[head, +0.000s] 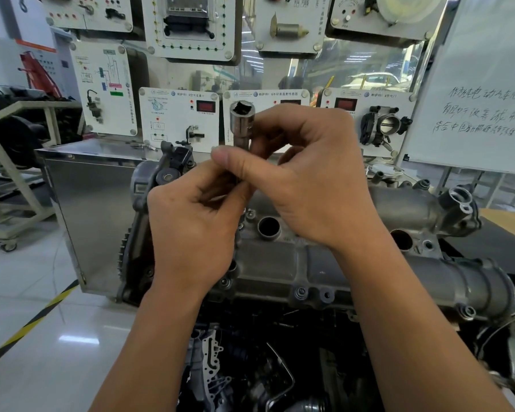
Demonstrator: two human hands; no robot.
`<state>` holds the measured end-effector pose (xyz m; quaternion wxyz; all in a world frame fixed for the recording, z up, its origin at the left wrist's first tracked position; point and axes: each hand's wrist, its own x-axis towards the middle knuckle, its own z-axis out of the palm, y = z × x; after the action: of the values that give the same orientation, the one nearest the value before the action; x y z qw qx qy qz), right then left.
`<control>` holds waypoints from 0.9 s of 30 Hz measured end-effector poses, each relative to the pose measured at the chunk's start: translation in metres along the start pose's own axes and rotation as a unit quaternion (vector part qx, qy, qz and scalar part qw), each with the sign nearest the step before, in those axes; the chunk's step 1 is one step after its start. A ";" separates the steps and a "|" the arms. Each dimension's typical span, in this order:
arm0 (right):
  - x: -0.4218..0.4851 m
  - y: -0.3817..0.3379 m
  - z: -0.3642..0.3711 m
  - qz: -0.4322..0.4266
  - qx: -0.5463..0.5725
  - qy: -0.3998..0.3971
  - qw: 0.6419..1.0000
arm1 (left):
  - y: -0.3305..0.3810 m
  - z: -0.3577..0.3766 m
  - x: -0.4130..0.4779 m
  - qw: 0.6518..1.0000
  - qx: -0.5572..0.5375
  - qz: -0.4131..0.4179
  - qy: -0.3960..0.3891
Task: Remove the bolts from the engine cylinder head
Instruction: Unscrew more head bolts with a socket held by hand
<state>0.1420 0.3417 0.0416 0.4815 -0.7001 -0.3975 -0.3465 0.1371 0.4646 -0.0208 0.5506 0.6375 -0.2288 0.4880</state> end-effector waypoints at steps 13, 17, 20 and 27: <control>0.000 -0.002 -0.002 -0.020 -0.091 -0.073 0.993 | 0.005 -0.018 0.010 0.982 0.071 -0.041 -0.169; -0.003 -0.004 0.003 -0.027 -0.091 -0.058 0.994 | 0.011 -0.015 0.009 0.993 0.095 -0.013 -0.074; -0.004 -0.005 0.010 -0.017 -0.045 0.035 0.998 | 0.012 -0.001 0.005 0.995 0.094 -0.027 -0.011; -0.003 -0.006 0.010 0.029 -0.038 0.068 0.997 | 0.002 -0.003 0.008 0.986 -0.001 -0.136 -0.100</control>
<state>0.1368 0.3519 0.0382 0.4907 -0.7040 -0.3296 -0.3937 0.1371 0.4687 -0.0133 0.5864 0.7078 -0.1943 0.3425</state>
